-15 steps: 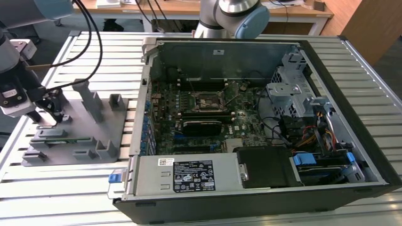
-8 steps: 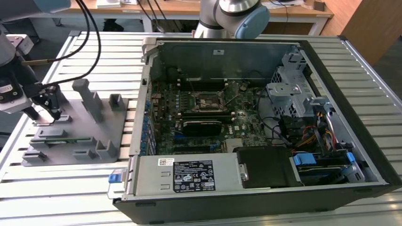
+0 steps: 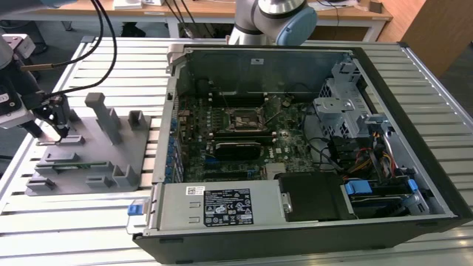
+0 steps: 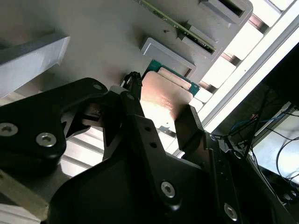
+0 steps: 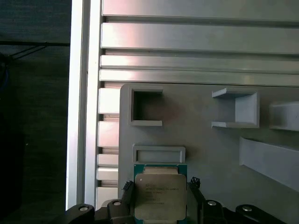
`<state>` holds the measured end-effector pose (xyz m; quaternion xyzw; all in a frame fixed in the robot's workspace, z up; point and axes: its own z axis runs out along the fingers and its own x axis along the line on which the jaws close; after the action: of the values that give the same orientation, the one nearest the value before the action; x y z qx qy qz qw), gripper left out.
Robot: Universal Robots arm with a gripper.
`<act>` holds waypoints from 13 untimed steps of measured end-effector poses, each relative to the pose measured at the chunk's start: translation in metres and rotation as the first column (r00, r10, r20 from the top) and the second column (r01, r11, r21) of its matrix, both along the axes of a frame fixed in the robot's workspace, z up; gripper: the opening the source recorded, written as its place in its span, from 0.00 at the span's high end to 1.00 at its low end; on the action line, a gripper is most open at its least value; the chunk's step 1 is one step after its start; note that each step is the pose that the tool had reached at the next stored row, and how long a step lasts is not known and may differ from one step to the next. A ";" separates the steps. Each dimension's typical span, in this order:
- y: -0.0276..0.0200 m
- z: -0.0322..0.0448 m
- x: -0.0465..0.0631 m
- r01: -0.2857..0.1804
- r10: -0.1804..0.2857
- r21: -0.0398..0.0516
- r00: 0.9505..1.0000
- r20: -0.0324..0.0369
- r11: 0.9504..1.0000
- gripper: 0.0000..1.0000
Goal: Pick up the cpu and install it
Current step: 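Pick up the cpu and move it towards the insertion slot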
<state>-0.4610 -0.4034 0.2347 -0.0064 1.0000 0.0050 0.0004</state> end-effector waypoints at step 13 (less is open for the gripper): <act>0.0001 0.0163 0.000 0.000 0.000 0.000 1.000 0.001 1.000 0.47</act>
<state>-0.4612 -0.4033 0.2510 -0.0064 1.0000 0.0050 0.0006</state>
